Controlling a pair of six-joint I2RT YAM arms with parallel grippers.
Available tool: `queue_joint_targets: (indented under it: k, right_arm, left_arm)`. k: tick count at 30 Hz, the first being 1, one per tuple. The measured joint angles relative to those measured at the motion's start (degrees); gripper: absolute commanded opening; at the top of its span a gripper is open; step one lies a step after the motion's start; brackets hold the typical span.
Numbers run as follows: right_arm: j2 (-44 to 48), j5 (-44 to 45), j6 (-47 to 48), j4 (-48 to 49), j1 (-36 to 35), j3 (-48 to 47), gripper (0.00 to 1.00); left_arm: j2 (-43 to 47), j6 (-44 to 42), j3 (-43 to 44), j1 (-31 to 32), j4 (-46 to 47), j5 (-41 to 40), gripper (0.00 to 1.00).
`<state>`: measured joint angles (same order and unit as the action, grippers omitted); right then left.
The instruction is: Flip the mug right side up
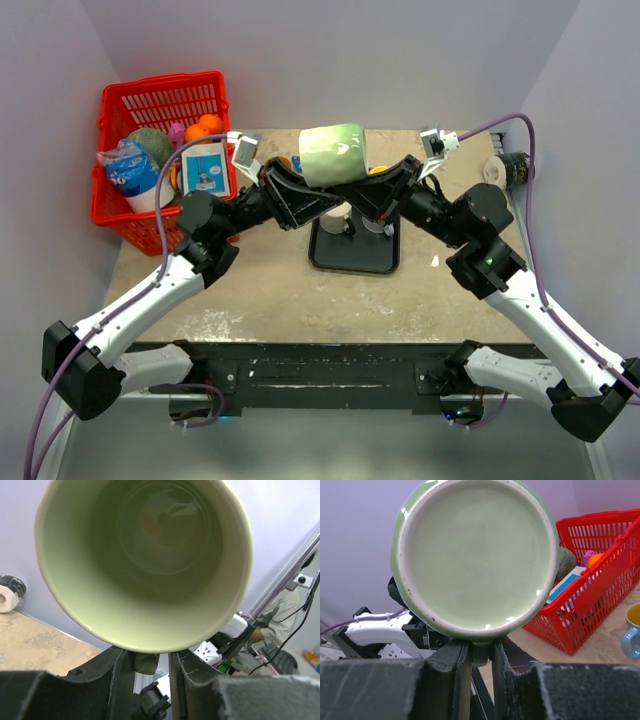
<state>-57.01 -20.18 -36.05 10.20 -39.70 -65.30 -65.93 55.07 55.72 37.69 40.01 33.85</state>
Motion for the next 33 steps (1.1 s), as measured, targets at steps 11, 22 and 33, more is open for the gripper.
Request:
queue_joint_targets:
  k: [11, 22, 33]
  right_arm:
    - [0.0, -1.2, -0.3, -0.7, 0.0, -0.3, 0.00]
    - [0.0, -1.3, 0.4, -1.7, 0.0, -0.3, 0.62]
    - [0.1, 6.4, 3.5, -10.9, -0.4, -0.2, 0.99]
  left_arm:
    - [0.2, -3.8, 0.9, 0.2, -3.0, 1.7, 0.00]
    - [1.9, -4.2, 0.5, 0.7, -6.0, -1.5, 0.00]
    - [4.3, -14.8, 1.5, 1.5, -27.9, -17.0, 0.00]
